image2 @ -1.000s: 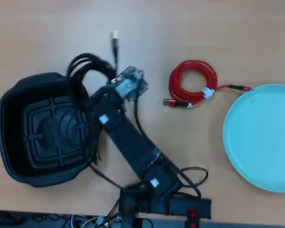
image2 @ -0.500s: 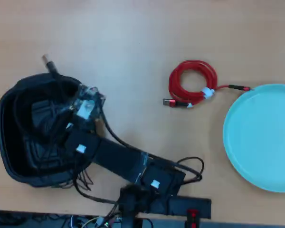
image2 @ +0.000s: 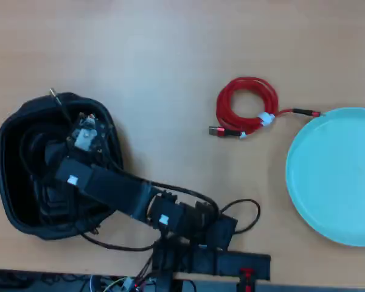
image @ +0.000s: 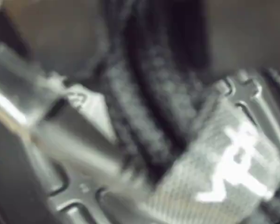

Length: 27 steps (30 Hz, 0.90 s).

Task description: Put a black charging cable in a black bowl and put a red charging cable in a green bowl

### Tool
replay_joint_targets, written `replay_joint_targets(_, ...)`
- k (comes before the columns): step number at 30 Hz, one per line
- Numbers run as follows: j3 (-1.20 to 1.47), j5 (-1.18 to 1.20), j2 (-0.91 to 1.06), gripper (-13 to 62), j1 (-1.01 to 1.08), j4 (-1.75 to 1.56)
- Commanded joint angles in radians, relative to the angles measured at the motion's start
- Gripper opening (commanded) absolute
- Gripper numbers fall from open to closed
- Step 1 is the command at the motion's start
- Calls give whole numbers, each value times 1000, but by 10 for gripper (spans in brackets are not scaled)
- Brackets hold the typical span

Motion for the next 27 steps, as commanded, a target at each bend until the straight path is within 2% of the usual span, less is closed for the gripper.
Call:
replay_joint_targets(1, -408, 17, 26, -38, -8, -107)
replay_joint_targets(9, -400, 31, -6, 95, -44, -101)
replay_joint_targets(18, -397, 112, -5, 299, -77, -87)
replay_joint_targets(22, -397, 106, -5, 300, -52, -77)
replay_joint_targets(27, -396, 115, -3, 300, 77, 0)
